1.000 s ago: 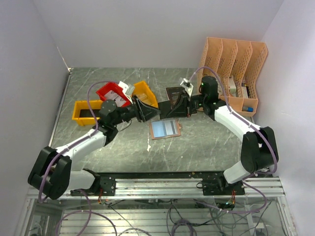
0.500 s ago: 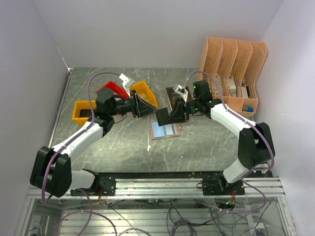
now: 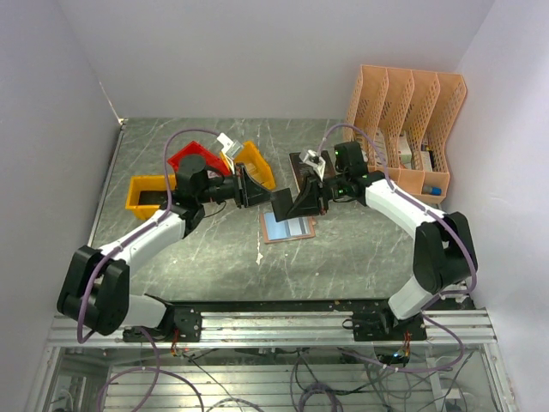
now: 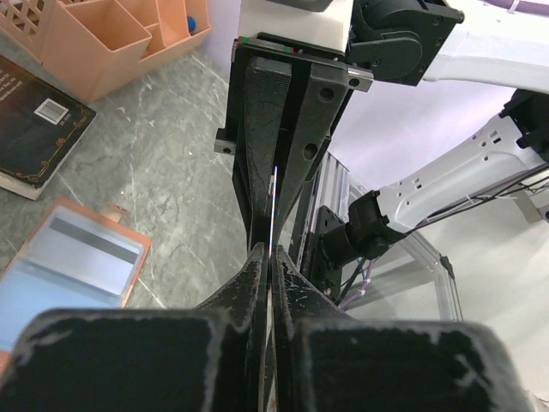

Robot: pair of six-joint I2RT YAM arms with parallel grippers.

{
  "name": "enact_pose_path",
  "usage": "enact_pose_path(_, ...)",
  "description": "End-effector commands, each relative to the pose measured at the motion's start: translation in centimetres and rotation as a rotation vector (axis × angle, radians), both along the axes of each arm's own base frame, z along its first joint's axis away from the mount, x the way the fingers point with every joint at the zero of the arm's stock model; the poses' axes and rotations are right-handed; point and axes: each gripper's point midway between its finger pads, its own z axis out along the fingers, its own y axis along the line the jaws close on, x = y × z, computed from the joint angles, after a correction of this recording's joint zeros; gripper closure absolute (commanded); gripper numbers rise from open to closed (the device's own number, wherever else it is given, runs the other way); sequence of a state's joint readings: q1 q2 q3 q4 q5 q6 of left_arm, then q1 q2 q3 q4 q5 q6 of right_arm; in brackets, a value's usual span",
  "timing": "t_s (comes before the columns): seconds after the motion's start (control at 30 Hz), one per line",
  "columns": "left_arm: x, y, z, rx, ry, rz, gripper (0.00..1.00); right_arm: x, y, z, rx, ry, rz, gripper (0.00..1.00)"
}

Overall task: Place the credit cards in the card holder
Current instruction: Adjust the credit card.

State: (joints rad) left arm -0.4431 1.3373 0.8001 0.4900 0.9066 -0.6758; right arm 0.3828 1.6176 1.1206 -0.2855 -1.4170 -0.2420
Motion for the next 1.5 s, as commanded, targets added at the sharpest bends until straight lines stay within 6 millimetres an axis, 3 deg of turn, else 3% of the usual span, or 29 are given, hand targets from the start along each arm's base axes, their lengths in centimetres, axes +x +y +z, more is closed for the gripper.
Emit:
enact_pose_path(0.0, -0.3, -0.5, 1.3, -0.023, -0.045, -0.039, 0.93, 0.3, 0.3, 0.0, -0.008, -0.018, 0.003, 1.0)
enact_pose_path(0.07, -0.3, -0.4, 1.4, -0.022, -0.052, -0.037, 0.93, 0.4, 0.3, -0.1, -0.013, -0.024, -0.001, 1.0)
enact_pose_path(0.1, -0.4, -0.3, 1.3, -0.019, -0.054, -0.033, 0.93, 0.5, 0.3, -0.1, -0.019, -0.031, -0.005, 0.93)
enact_pose_path(0.23, -0.7, 0.7, -0.1, 0.002, -0.027, 0.015, 0.93, 2.2, -0.7, -1.0, -0.121, -0.156, -0.061, 0.49)
enact_pose_path(0.3, -0.9, 1.4, -1.4, -0.003, 0.012, 0.057, 0.93, 3.9, -2.0, -1.6, -0.192, -0.217, -0.116, 0.47)
enact_pose_path(0.33, -1.0, 1.8, -2.2, -0.009, 0.033, 0.081, 0.93, 5.0, -2.6, -2.2, -0.236, -0.236, -0.164, 0.49)
enact_pose_path(0.5, -0.8, 2.9, -5.5, -0.093, 0.161, 0.228, 0.93, 9.2, -5.7, -5.8, -0.445, -0.32, -0.358, 0.87)
enact_pose_path(0.6, 0.0, 3.8, -7.3, -0.133, 0.233, 0.338, 0.93, 10.5, -7.0, -8.3, -0.565, -0.303, -0.384, 0.99)
enact_pose_path(0.73, 1.7, 4.6, -8.8, -0.125, 0.277, 0.458, 0.93, 11.1, -8.0, -11.1, -0.652, -0.252, -0.39, 1.0)
enact_pose_path(0.9, 3.1, 4.1, -10.2, -0.086, 0.318, 0.489, 0.93, 11.5, -8.9, -14.0, -0.743, -0.214, -0.389, 1.0)
enact_pose_path(1.17, 4.0, 2.5, -13.6, 0.004, 0.375, 0.473, 0.93, 11.7, -9.7, -16.1, -0.808, -0.189, -0.392, 1.0)
enact_pose_path(1.47, 6.0, 1.4, -15.6, 0.054, 0.378, 0.467, 0.93, 11.7, -10.0, -17.3, -0.836, -0.169, -0.386, 1.0)
